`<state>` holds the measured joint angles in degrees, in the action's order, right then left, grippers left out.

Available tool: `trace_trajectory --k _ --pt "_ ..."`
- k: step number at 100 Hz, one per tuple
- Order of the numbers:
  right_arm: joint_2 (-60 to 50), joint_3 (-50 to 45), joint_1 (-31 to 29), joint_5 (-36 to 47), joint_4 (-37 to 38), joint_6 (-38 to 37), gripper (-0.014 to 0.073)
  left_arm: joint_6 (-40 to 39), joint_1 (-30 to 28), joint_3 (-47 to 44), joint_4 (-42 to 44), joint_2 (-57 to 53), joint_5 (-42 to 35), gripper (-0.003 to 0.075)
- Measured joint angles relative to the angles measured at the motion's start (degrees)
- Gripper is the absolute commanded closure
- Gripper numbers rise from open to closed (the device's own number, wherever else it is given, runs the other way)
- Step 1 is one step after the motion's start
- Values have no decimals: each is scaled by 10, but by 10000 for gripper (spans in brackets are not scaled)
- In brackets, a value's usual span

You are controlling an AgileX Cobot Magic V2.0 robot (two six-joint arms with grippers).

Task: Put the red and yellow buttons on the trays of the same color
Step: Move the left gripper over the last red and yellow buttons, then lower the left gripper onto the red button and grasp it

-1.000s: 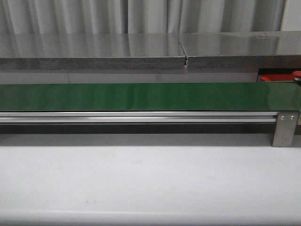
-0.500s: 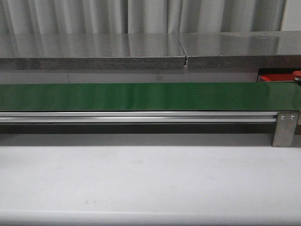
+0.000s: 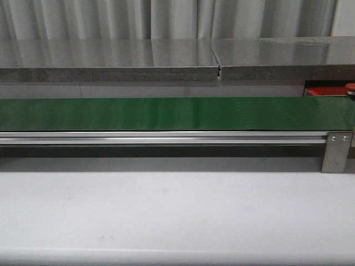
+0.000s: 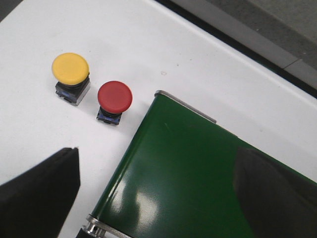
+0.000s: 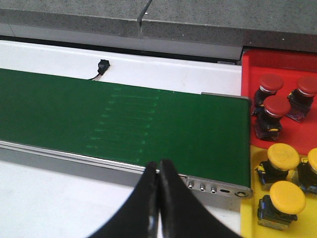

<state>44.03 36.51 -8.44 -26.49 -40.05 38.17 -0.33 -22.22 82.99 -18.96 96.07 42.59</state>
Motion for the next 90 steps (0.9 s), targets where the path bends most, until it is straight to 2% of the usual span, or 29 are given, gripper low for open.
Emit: trace_trajectory --k 62,90 --pt "0 0 0 2 0 0 710 -154 -6 239 22 247 123 115" --pt "0 0 0 2 -1 0 710 -191 -6 332 37 323 180 126"
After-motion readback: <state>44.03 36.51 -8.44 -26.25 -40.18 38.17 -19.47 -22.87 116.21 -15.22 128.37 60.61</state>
